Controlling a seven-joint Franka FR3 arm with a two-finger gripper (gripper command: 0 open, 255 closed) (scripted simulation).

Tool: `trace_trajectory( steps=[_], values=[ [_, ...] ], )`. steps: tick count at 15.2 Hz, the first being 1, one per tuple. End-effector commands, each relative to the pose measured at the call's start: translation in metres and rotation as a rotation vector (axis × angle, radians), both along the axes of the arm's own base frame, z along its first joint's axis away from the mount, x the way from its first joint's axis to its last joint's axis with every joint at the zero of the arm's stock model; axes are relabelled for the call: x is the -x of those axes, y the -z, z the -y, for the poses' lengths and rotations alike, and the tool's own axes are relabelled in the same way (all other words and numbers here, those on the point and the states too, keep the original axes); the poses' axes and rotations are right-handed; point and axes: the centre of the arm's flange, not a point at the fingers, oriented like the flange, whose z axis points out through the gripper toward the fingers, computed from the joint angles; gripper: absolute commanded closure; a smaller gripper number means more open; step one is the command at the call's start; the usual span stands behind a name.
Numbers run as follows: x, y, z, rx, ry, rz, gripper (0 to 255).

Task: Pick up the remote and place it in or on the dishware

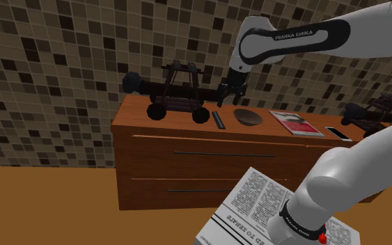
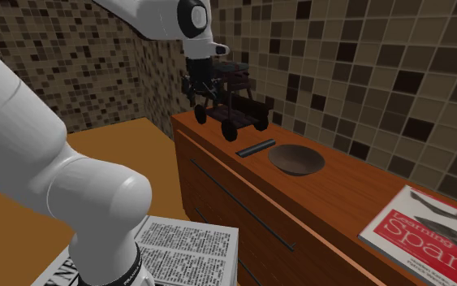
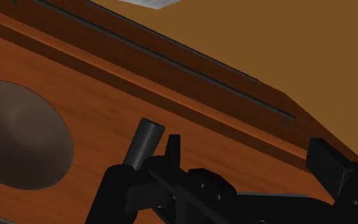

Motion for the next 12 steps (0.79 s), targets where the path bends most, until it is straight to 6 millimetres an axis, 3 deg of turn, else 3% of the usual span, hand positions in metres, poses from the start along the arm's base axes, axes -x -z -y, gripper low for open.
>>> trace_trajectory(
  steps=[1,12],
  values=[
    [-0.014,0.016,0.019,-0.012,0.056,0.0,0],
    [-0.07,0.102,0.129,-0.081,0.354,-0.004,0]
  ],
)
